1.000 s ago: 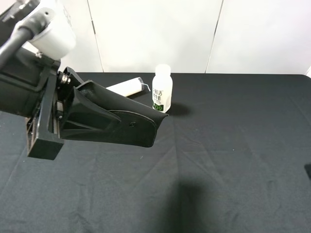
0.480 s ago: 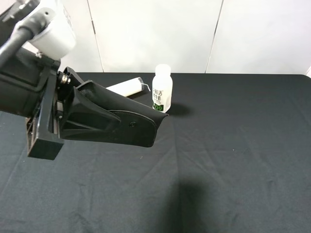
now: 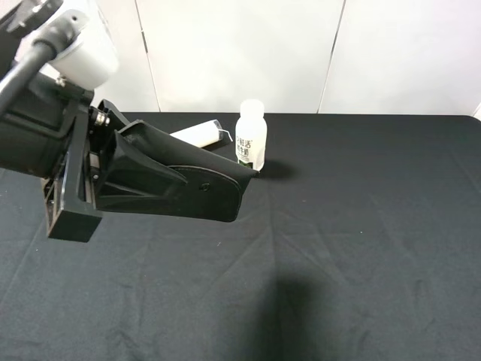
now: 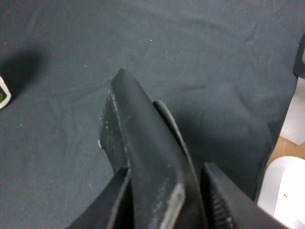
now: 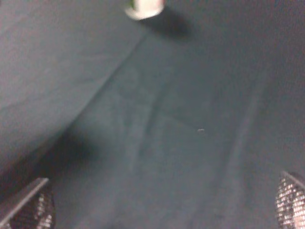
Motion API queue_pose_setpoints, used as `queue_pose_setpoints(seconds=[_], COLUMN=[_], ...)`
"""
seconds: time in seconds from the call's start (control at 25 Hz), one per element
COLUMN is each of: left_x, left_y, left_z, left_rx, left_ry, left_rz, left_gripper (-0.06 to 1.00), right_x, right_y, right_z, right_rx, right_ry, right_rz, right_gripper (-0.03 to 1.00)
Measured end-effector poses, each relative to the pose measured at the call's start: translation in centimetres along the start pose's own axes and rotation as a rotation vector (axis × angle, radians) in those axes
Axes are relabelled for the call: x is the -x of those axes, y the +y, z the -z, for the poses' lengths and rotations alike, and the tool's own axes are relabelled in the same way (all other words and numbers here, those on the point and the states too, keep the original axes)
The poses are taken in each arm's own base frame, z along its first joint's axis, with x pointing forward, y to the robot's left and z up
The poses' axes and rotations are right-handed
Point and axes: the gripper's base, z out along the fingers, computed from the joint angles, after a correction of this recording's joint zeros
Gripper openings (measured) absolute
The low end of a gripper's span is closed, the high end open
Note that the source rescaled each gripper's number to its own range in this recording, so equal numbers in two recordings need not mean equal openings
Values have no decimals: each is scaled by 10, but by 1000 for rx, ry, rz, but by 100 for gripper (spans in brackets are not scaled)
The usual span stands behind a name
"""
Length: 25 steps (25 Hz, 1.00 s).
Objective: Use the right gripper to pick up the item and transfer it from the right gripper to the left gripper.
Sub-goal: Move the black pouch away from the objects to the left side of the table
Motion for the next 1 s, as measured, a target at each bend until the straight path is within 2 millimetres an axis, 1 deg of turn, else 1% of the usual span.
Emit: queue_pose_setpoints(seconds=[0.24, 0.36, 0.44, 0.56, 0.76, 0.92, 1.0], left_x=[0, 0, 0, 1, 3, -2, -7], left_y=[0, 0, 0, 2, 7, 12, 13], left_z=[0, 0, 0, 0, 0, 0, -1], left_rx=[1, 1, 3, 19, 74, 128, 147], left_ry=[0, 0, -1, -15, -37, 9, 38], left_rz=[-1, -1, 7, 47, 106, 74, 55], left_gripper=[0, 0, 0, 0, 0, 0, 0], right_x=[-9, -11, -13, -13, -13, -13, -13], right_y=[-2, -1, 1, 1, 1, 1, 1], right_z=[16, 20, 22, 23, 23, 23, 23], right_rx=[-291, -407, -453, -492, -499, -499, -499], right_ry=[-106, -125, -139, -142, -141, -141, -141], right_rz=[-178, -243, -265, -286, -290, -290, -290], right_gripper=[100, 100, 100, 100, 100, 100, 100])
